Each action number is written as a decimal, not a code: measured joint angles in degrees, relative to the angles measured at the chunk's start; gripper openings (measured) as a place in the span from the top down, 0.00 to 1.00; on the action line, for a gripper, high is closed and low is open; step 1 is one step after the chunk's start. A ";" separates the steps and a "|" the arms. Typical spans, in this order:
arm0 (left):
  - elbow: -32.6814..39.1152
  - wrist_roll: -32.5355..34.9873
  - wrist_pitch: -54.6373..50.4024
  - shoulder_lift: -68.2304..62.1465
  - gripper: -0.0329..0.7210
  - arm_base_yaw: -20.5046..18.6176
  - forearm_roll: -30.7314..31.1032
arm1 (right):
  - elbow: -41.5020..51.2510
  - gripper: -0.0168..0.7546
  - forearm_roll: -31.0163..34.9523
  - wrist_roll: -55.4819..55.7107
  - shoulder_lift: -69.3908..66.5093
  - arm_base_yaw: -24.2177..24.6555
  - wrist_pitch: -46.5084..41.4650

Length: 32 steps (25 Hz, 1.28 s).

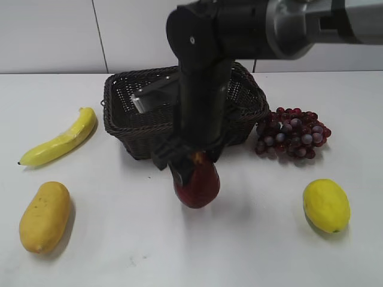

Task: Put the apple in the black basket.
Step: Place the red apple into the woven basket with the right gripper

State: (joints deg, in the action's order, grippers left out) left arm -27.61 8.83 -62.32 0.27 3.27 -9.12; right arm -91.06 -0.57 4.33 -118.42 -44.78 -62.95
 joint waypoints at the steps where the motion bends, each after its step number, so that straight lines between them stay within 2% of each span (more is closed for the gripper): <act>1: 0.00 0.00 0.00 0.00 0.66 0.00 0.00 | -2.44 0.25 0.11 -0.16 0.00 0.00 -2.63; 3: 0.00 0.00 0.00 0.00 0.66 0.00 0.00 | -7.03 0.25 0.57 -0.61 0.00 0.00 -5.53; 8: 0.00 0.00 0.00 0.00 0.66 0.00 0.00 | -17.86 0.25 0.57 -0.92 1.36 0.19 -6.49; 12: 0.00 0.00 0.00 0.00 0.66 0.00 0.00 | -23.52 0.25 0.23 -0.92 1.60 2.26 -6.47; 21: 0.00 0.00 0.00 0.00 0.66 0.00 0.00 | -24.57 0.25 -3.11 -1.39 -5.53 9.59 2.16; 32: 0.00 0.00 0.00 0.00 0.66 0.00 0.00 | -24.57 0.26 -3.96 -3.69 -17.00 10.30 11.80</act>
State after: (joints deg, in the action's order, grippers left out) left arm -27.61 8.83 -62.32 0.27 3.27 -9.12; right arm -115.63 -4.53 0.64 -135.43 -34.48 -51.15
